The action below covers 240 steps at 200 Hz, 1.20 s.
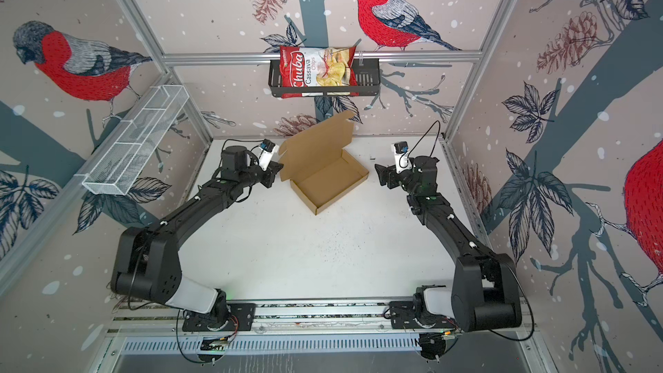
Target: Fold the paper box
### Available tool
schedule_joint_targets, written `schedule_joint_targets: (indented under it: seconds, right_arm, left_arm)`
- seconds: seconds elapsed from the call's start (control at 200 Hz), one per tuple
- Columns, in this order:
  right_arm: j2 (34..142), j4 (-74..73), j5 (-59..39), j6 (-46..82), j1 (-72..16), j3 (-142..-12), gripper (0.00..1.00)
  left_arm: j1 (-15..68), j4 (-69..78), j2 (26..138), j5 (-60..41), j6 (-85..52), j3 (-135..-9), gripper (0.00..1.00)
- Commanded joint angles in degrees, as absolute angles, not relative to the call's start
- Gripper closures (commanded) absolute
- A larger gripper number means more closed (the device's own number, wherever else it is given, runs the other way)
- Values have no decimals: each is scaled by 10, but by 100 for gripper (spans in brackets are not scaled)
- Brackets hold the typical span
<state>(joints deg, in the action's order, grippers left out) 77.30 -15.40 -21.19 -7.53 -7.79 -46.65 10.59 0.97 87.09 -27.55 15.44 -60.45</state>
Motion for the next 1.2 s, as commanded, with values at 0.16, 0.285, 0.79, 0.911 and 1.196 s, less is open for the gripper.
schedule_joint_targets:
  seconds: [0.16, 0.285, 0.79, 0.911, 1.196]
  right_arm:
    - [924, -143, -174, 41, -101, -528, 23]
    - [1000, -136, -165, 56, -133, -578, 21]
    - [1202, 19, -71, 36, -190, -785, 45]
    - [1182, 31, -53, 61, -207, -752, 62]
    - [1044, -15, 44, 173, -288, -540, 67]
  left_arm:
    - [73, -83, 905, -377, 204, -637, 100]
    - [72, -74, 908, -383, 203, -631, 100]
    - [62, -47, 917, -375, 192, -626, 100]
    - [62, -15, 914, -357, 160, -620, 100]
    - [62, 51, 893, -304, 72, -584, 100]
